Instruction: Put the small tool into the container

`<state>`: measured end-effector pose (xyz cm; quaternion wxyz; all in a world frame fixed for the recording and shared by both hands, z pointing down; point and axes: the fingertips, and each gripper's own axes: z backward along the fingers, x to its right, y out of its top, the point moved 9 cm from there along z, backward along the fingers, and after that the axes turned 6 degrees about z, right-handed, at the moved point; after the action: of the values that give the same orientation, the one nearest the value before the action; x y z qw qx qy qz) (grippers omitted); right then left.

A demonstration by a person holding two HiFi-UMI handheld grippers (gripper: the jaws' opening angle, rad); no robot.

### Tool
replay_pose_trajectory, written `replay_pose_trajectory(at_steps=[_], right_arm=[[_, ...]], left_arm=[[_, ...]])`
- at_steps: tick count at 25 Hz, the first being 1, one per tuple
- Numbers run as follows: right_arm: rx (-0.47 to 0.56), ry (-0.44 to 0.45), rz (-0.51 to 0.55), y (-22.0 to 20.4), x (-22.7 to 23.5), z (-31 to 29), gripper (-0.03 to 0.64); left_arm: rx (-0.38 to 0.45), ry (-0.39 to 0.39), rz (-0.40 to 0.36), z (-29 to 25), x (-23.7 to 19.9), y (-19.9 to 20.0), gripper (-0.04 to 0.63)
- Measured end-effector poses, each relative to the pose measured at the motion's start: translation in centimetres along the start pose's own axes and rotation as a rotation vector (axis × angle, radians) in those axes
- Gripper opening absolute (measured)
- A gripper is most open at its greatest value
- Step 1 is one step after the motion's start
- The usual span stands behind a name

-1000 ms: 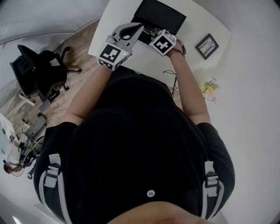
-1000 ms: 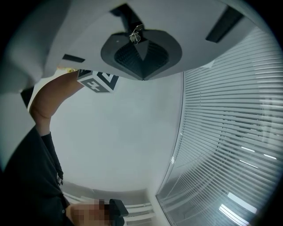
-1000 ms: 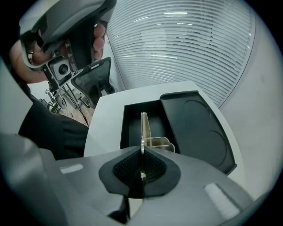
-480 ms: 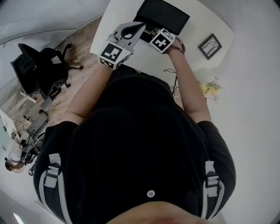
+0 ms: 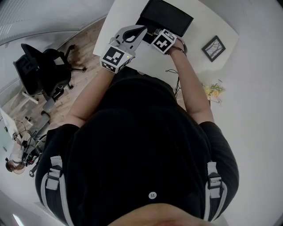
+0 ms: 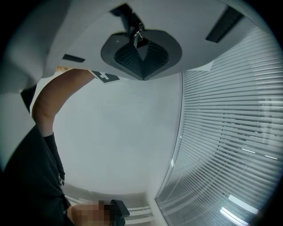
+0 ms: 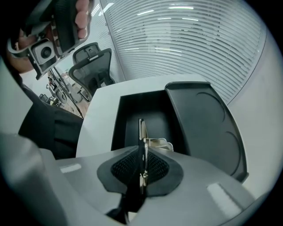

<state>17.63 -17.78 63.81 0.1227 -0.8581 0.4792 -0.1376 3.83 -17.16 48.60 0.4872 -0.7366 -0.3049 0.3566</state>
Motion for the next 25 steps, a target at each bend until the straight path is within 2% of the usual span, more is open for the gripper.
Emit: replay_pose_trajectory(at_steps=[8, 16, 25], right_arm=[[-0.012, -0.003, -0.016, -0.7, -0.3, 0.7, 0.133], [0.014, -0.066, -0.029, -1.5, 0.1, 3.0, 0.179], [0.194, -0.192, -0.136, -3.0, 0.5, 9.8, 0.179]], left_arm=[[0.012, -0.006, -0.005, 0.0, 0.2, 0.5, 0.009], [0.012, -0.012, -0.016, 0.3, 0.7, 0.6, 0.009], [0.021, -0.031, -0.039, 0.4, 1.3, 1.2, 0.009]])
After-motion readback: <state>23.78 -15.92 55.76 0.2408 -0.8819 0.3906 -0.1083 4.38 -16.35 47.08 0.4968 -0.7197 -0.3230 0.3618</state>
